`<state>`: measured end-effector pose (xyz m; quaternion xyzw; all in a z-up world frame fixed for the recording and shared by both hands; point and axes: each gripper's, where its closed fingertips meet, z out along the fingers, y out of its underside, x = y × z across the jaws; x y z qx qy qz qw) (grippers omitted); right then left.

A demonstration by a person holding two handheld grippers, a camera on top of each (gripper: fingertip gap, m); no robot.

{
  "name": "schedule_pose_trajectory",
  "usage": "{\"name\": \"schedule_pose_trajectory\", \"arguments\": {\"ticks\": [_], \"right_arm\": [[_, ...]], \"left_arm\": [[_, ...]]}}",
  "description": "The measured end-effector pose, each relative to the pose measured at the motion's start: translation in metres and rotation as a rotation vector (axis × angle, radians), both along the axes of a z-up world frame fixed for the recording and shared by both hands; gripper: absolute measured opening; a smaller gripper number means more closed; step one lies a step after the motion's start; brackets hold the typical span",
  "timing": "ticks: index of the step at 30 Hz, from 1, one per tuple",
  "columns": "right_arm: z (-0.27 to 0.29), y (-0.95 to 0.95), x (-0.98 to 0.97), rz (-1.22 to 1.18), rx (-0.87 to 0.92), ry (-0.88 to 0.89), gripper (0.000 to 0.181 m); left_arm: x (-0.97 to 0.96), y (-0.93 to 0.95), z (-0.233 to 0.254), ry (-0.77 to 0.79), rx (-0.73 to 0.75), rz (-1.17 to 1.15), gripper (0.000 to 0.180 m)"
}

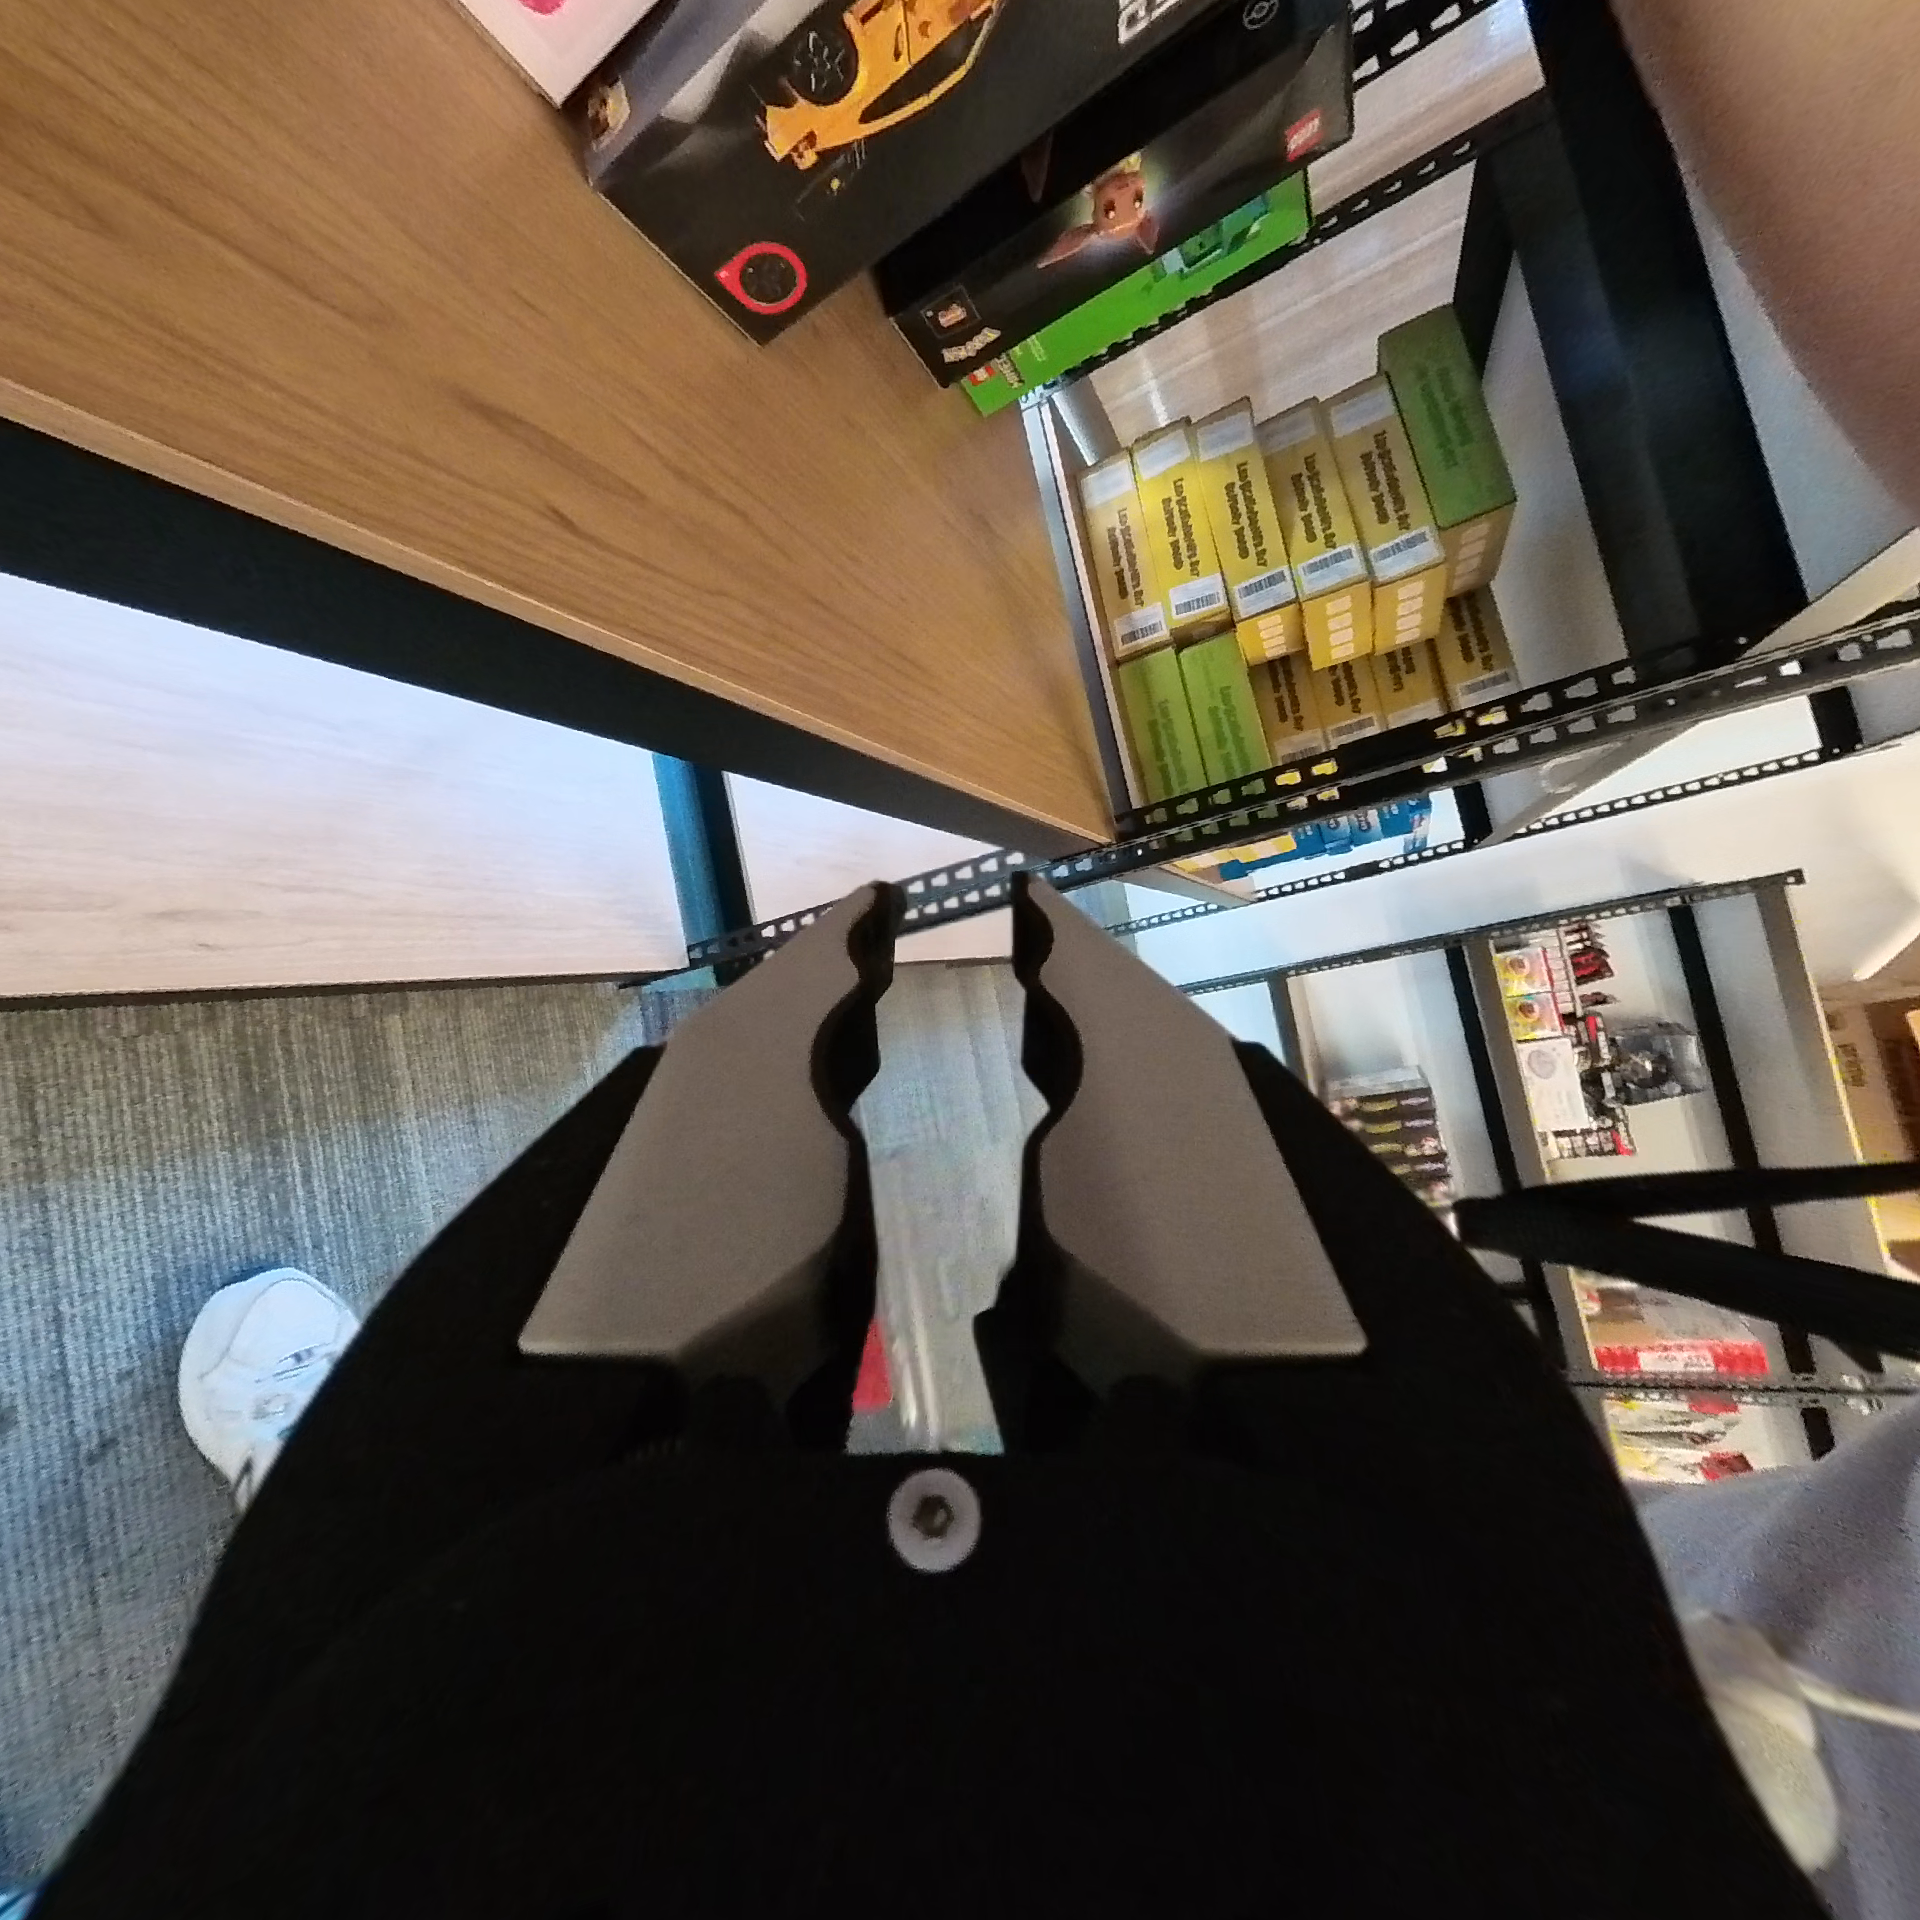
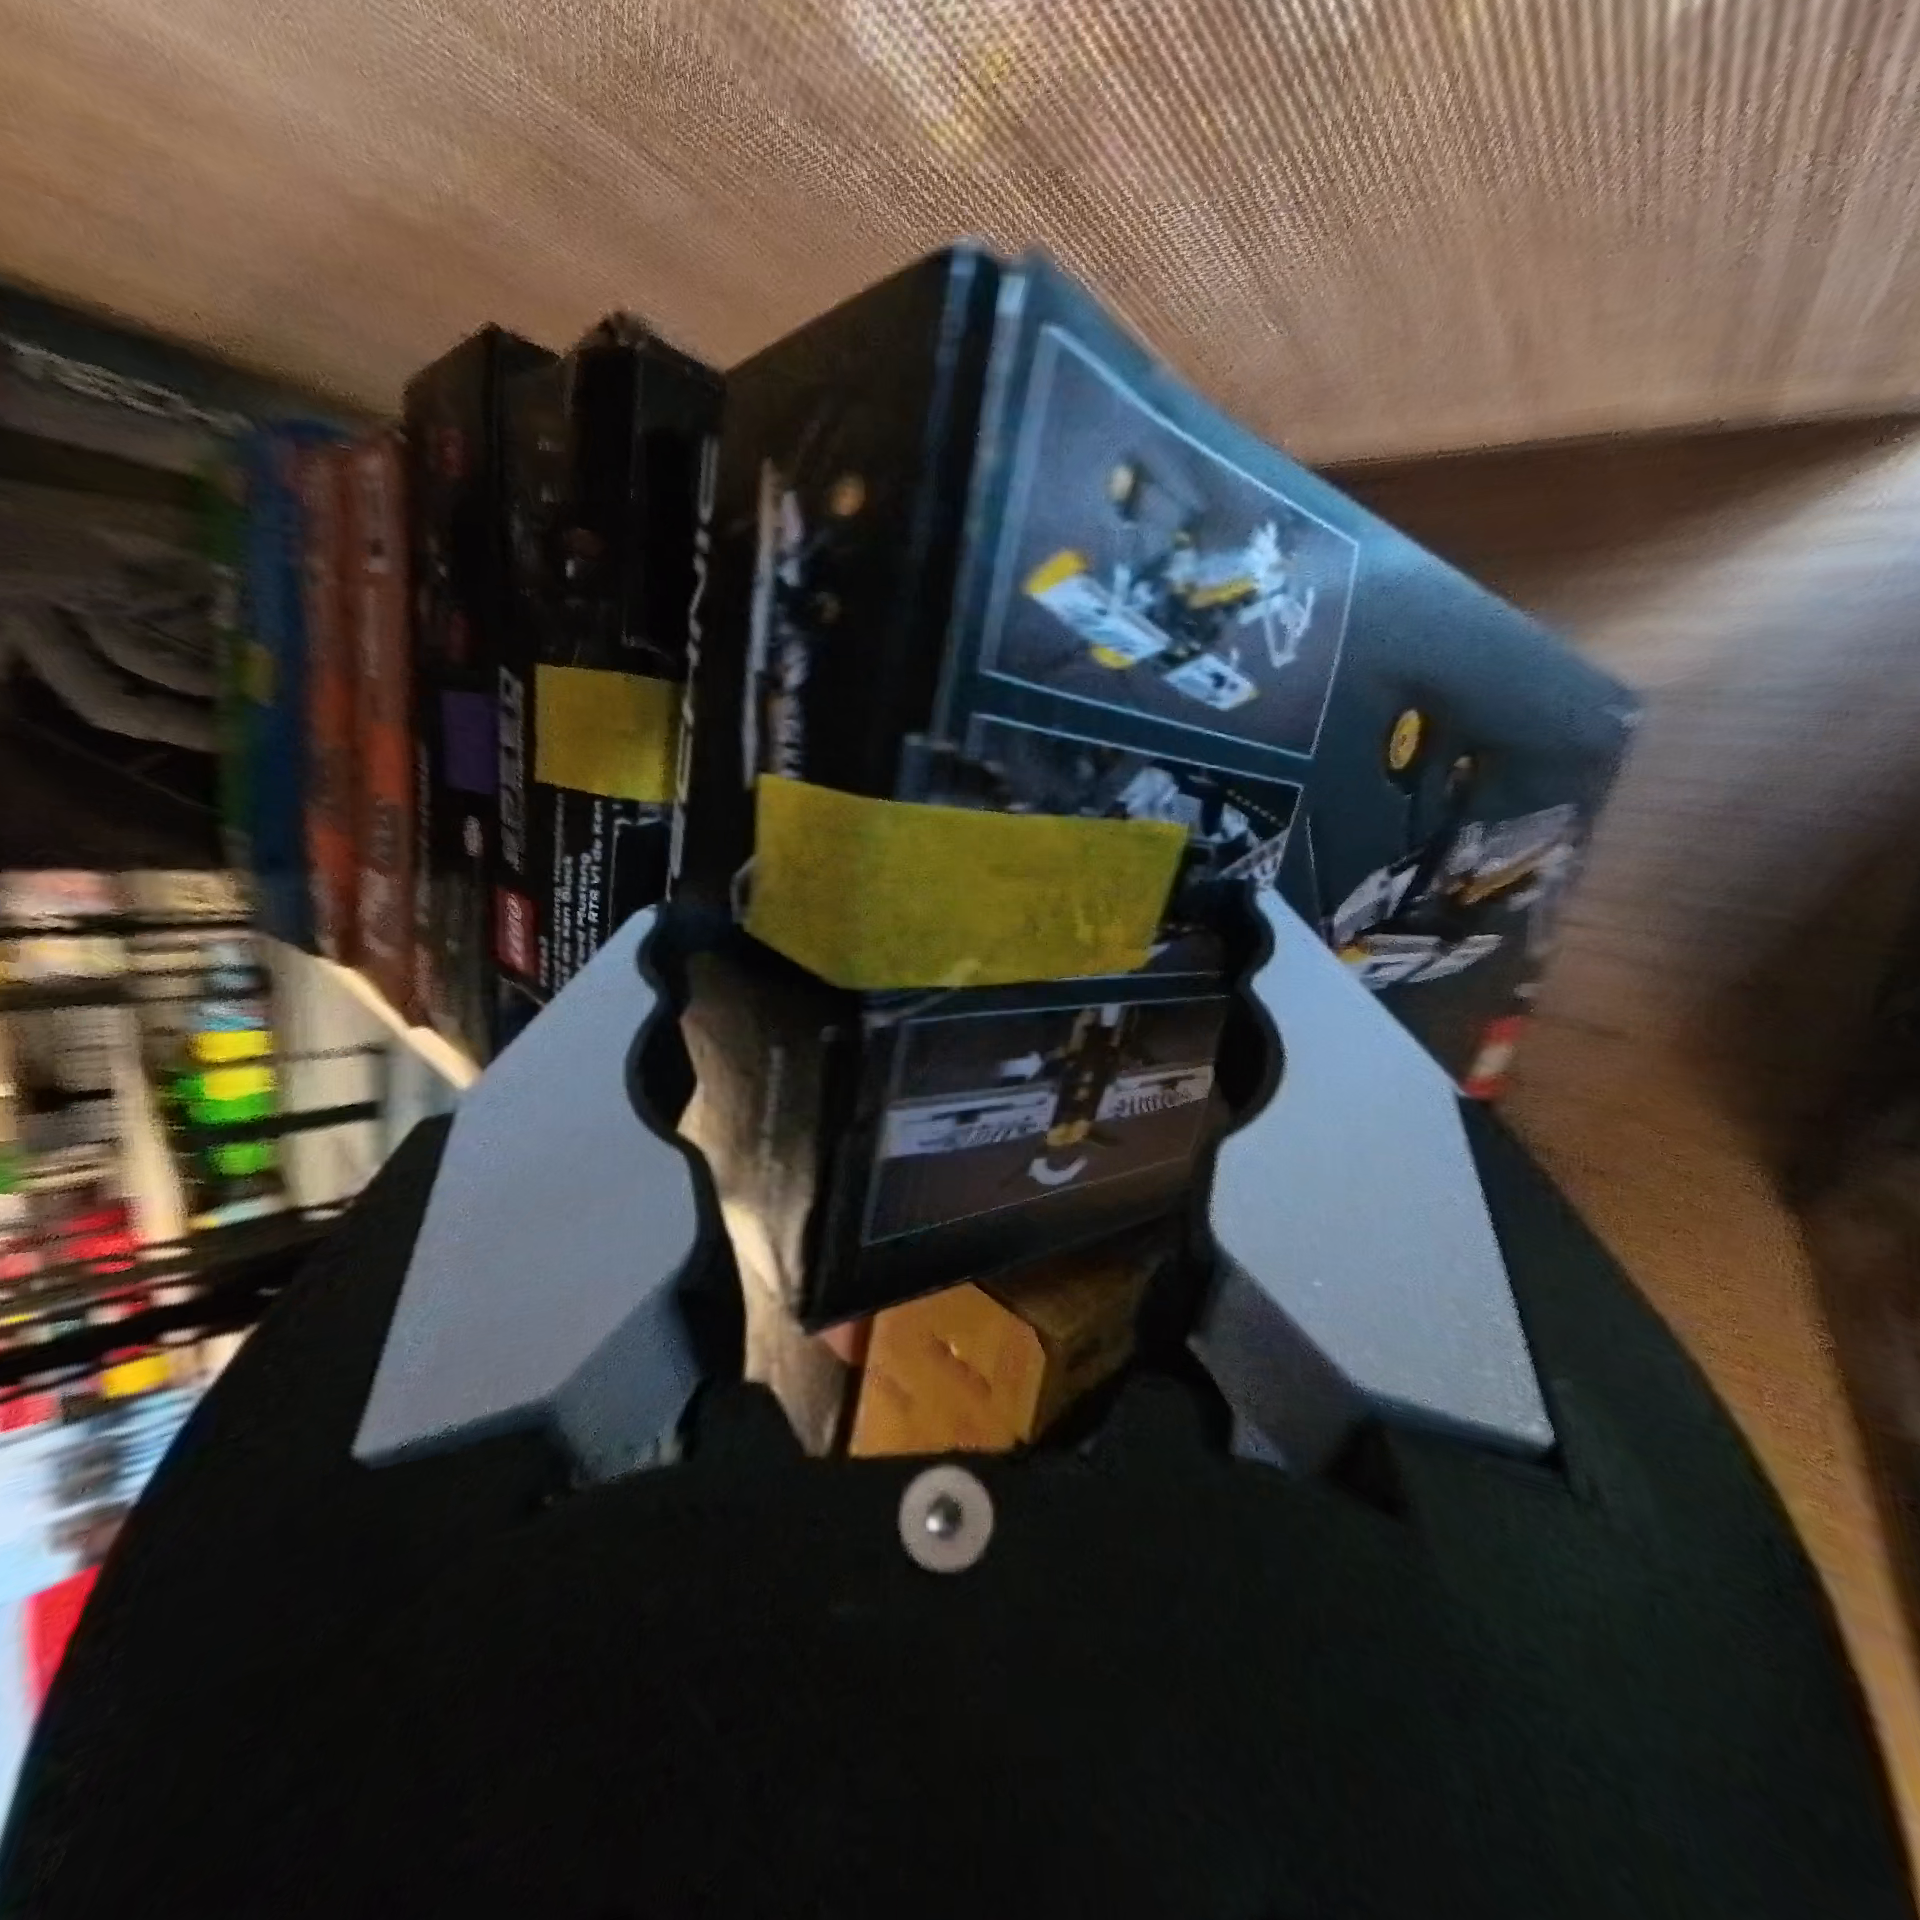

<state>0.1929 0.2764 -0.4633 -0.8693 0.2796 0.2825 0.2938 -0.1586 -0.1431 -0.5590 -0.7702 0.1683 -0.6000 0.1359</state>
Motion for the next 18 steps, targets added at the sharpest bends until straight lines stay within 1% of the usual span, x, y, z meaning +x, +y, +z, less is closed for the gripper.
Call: {"name": "schedule_pose_trajectory", "arguments": {"ticks": [1, 2, 3, 4, 7, 12, 18], "right_arm": [[-0.002, 0.002, -0.001, -0.011, 0.03, 0.045, 0.106], [0.0, 0.005, -0.003, -0.017, 0.061, 0.088, 0.104], [0.0, 0.006, -0.003, -0.028, 0.071, 0.116, 0.096], [0.0, 0.007, -0.004, -0.023, 0.078, 0.14, 0.095], [0.0, 0.009, -0.004, -0.002, 0.075, 0.139, 0.095], [0.001, 0.012, -0.001, -0.012, 0.107, 0.196, 0.095], [-0.005, 0.011, 0.004, -0.047, 0.166, 0.36, 0.093]], "left_arm": [[0.001, -0.001, 0.0, -0.003, -0.004, -0.003, 0.02], [0.002, -0.003, 0.0, -0.002, -0.006, -0.009, 0.02], [0.003, -0.004, 0.0, 0.0, -0.005, -0.015, 0.02], [0.003, -0.004, 0.0, 0.002, -0.003, -0.02, 0.02], [0.002, -0.003, -0.001, 0.007, -0.002, -0.027, 0.02], [0.002, 0.005, 0.0, 0.008, 0.005, -0.014, 0.02], [0.007, 0.01, 0.003, -0.005, 0.012, -0.004, 0.02]]}}
